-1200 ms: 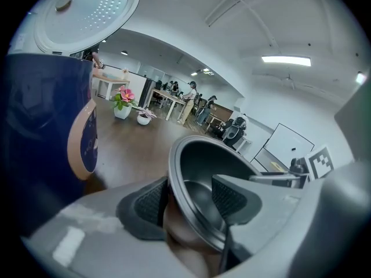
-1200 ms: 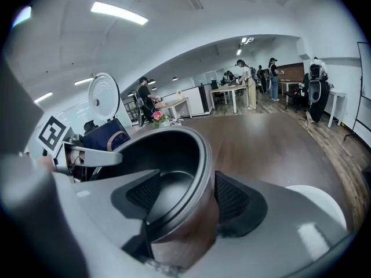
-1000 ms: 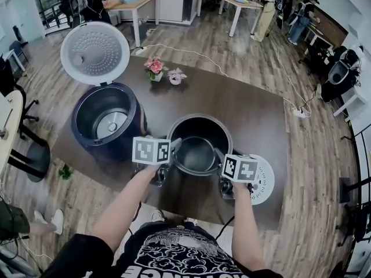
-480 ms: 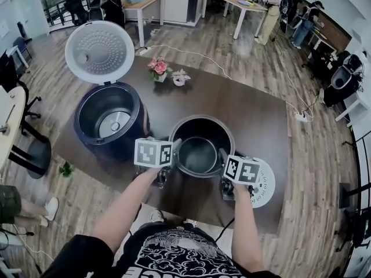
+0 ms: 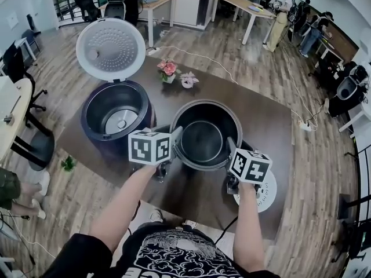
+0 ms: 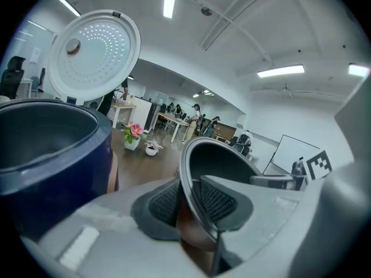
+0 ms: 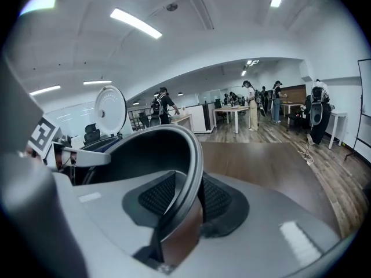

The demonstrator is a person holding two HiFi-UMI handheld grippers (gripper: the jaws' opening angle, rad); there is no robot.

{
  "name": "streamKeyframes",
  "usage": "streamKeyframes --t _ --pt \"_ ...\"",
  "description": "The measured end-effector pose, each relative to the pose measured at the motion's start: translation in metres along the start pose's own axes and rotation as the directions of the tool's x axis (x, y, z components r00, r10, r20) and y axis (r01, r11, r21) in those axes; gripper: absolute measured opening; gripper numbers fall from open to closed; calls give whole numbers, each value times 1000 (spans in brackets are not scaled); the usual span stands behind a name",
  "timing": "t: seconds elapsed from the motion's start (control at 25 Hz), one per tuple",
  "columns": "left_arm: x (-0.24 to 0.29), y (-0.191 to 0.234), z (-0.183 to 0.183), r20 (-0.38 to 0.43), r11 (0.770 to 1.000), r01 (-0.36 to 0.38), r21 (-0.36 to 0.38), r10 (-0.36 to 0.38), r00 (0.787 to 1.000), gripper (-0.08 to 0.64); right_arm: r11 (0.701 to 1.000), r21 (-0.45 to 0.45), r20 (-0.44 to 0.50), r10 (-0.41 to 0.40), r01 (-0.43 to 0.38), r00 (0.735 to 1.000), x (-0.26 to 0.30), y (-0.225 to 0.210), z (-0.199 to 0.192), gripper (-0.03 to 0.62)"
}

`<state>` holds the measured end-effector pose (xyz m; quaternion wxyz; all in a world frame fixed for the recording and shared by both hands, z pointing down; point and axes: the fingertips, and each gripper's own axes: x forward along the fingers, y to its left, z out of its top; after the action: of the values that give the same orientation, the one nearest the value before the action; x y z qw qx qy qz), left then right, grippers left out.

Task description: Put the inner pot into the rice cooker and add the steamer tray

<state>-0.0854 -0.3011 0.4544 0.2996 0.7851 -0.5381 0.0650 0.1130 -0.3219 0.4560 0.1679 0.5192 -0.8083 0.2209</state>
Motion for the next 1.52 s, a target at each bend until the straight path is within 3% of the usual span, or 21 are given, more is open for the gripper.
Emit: streamKeyframes --t 0.32,0.72,1.04,1.52 --pt "-32 -2 56 133 999 -17 33 12 991 104 997 -50 113 60 -55 992 -7 28 59 118" --pt "-74 10 105 258 997 -76 26 66 964 104 980 -145 174 158 -133 972 -5 73 116 118" --pt "-116 29 138 352 989 -147 3 137 926 104 951 -226 205 258 -211 944 0 120 156 120" --pt "-181 66 158 441 970 -240 -49 237 866 98 899 -309 215 384 -310 898 8 198 180 120"
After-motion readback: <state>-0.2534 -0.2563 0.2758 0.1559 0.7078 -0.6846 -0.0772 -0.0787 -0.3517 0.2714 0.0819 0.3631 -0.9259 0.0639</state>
